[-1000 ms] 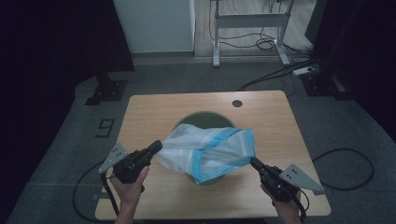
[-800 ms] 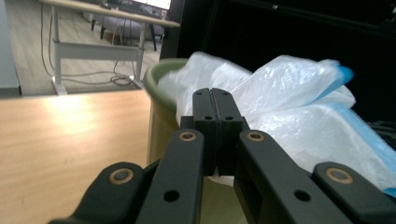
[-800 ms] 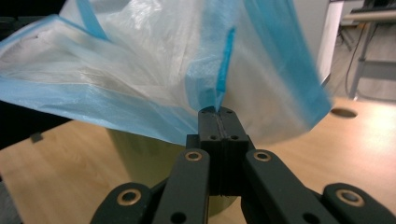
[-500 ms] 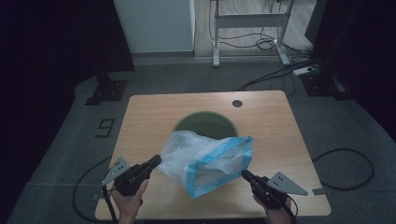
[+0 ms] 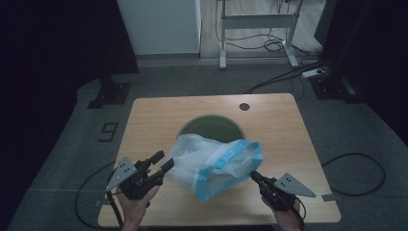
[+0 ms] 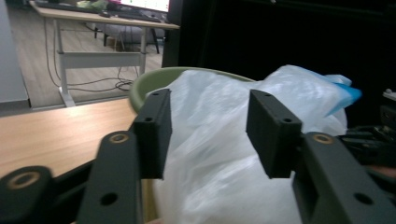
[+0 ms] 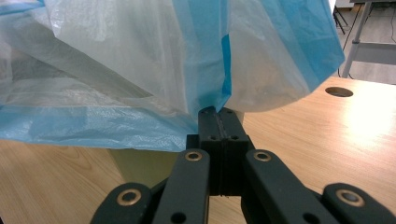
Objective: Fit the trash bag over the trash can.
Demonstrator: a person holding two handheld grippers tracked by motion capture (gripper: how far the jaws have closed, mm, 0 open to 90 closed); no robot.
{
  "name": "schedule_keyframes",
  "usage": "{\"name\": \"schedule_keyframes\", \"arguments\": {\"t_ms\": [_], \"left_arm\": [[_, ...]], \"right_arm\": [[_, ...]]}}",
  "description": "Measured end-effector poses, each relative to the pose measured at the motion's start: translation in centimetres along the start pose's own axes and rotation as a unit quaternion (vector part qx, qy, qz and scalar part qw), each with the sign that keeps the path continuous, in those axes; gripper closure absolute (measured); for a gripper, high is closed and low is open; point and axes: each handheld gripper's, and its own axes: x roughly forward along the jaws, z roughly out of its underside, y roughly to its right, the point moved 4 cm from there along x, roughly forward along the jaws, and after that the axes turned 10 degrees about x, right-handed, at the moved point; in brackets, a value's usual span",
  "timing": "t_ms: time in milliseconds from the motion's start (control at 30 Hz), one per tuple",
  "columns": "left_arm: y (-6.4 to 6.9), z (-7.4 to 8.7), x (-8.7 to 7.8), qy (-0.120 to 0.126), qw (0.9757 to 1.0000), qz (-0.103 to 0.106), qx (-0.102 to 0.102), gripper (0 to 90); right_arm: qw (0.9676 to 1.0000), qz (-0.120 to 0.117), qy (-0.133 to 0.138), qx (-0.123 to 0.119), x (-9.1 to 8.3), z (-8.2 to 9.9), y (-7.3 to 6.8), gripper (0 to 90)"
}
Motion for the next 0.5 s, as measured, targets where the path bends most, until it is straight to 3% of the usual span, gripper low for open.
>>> {"name": "schedule_keyframes", "arguments": {"t_ms": [167, 200, 300, 333, 433, 500], "left_arm": [[0.8, -0.4, 1.4, -0.021, 0.9996, 0.018, 0.010, 36.5], [1.2, -0.5, 2.1, -0.033, 0.9989, 0.031, 0.014, 34.1], [1.6, -0.6, 2.7, -0.043, 0.9982, 0.038, 0.018, 28.1], [2.0, -0.7, 3.3, -0.058, 0.9970, 0.042, 0.028, 26.1], [2.6, -0.8, 4.2, -0.082, 0.9945, 0.042, 0.049, 25.0], [2.7, -0.8, 4.4, -0.090, 0.9936, 0.036, 0.057, 29.5]], "right_arm": [[1.0000, -0.002, 0.000, -0.004, 0.1, -0.2, -0.2, 88.8], [1.0000, -0.003, 0.001, -0.005, 0.1, -0.4, -0.3, 88.8], [1.0000, -0.003, 0.001, -0.005, 0.1, -0.5, -0.3, 88.8], [1.0000, -0.003, 0.001, -0.005, 0.1, -0.5, -0.3, 88.8], [1.0000, -0.003, 0.001, -0.005, 0.0, -0.5, -0.2, 88.8], [1.0000, -0.003, 0.001, -0.005, 0.0, -0.4, -0.2, 88.8]]}}
